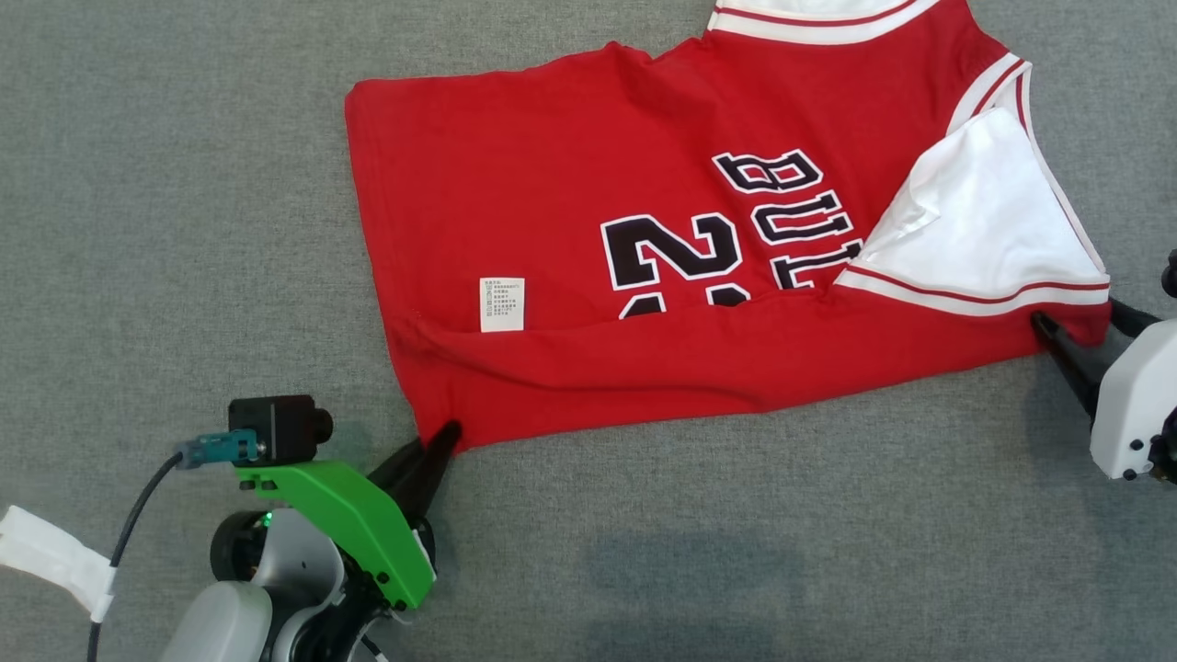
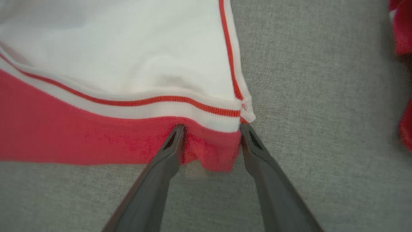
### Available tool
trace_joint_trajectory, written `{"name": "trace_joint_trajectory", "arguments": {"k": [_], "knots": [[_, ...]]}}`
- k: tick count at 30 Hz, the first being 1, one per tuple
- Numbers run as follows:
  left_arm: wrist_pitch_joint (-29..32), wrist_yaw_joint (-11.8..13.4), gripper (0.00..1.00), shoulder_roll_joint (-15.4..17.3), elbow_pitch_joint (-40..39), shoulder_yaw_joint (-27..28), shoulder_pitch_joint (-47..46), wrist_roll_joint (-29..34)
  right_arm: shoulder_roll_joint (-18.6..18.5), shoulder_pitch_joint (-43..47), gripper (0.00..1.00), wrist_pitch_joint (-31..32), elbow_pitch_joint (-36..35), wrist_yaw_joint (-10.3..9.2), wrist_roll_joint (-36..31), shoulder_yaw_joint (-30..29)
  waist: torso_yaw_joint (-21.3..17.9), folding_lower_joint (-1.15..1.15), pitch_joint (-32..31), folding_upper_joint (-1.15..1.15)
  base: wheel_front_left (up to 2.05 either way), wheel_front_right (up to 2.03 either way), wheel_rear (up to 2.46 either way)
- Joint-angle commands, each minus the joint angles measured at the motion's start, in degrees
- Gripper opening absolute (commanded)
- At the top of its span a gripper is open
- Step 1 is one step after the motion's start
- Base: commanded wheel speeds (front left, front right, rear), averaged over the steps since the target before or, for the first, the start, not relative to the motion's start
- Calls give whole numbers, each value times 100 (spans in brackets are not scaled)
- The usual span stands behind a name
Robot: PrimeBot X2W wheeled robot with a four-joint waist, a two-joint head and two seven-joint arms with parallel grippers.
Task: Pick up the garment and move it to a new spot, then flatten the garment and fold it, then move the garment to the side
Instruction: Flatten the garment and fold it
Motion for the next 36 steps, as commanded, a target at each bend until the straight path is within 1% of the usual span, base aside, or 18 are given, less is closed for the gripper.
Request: {"name": "trace_joint_trajectory", "arguments": {"k": [1, 4, 9, 12, 15, 18, 21, 22, 23, 24, 25, 26, 28, 31, 34, 36], "knots": [[154, -67, 0, -109, 193, -169, 127, -139, 31, -18, 0, 71, 98, 4, 103, 106, 10, 0, -52, 0, 0, 0, 0], [214, -171, 0, 22, 165, -88, 142, -253, 1, -55, 0, 127, 156, 2, 339, 39, 9, 0, -216, 0, 0, 0, 0], [585, -366, 0, 443, -332, 229, 269, -736, -225, 136, 0, 330, -66, 0, 799, -302, 3, 0, -552, 0, 0, 0, 0], [864, -372, 0, 708, -732, 424, 507, -1069, -376, 447, 0, 544, -360, -3, 1060, -567, -17, 0, -684, 0, 0, 0, 0], [1034, -327, 0, 850, -1023, 513, 804, -1282, -368, 869, 0, 743, -639, -3, 1250, -764, -55, 0, -701, 0, 0, 0, 0], [1030, -314, 0, 812, -1093, 499, 1075, -1417, -204, 1323, 0, 849, -843, -2, 1346, -894, -81, 0, -623, 0, 0, 0, 0], [881, -285, 0, 704, -895, 482, 1243, -1381, -14, 1596, 0, 757, -838, -2, 1201, -904, -107, 0, -559, 0, 0, 0, 0], [821, -316, 0, 702, -791, 453, 1271, -1299, 73, 1646, 4, 695, -797, -2, 1120, -856, -115, 0, -546, 0, 0, 0, 0], [743, -317, 15, 694, -710, 459, 1264, -1227, 127, 1663, 18, 632, -769, -2, 1048, -819, -117, 0, -541, 0, 0, 0, 0], [644, -305, 52, 673, -630, 471, 1241, -1130, 160, 1652, 65, 543, -760, -2, 970, -776, -114, 0, -542, 0, 0, 0, 0], [569, -320, 100, 694, -573, 459, 1208, -1002, 185, 1635, 100, 502, -732, -2, 920, -753, -109, 0, -551, 0, 0, 0, 0], [493, -345, 100, 752, -554, 442, 1177, -889, 169, 1619, 100, 492, -766, -1, 904, -706, -99, 0, -566, 0, 0, 0, 0], [368, -352, 100, 799, -648, 435, 1110, -678, 16, 1524, 100, 507, -956, 1, 897, -726, -76, 0, -584, 0, 0, 0, 0], [347, -360, 100, 934, -1014, 451, 955, -500, -277, 1228, 100, 647, -1395, 3, 992, -873, -26, 0, -465, 0, 0, 0, 0], [340, -268, 100, 986, -1384, 522, 547, -292, -533, 563, 100, 782, -1688, 3, 947, -1103, 77, 0, -134, 0, 0, 0, 0], [302, -150, 100, 912, -1374, 549, 4, -73, -603, -70, 100, 917, -1692, 3, 884, -1109, 231, 0, 167, 0, 0, 0, 0]]}}
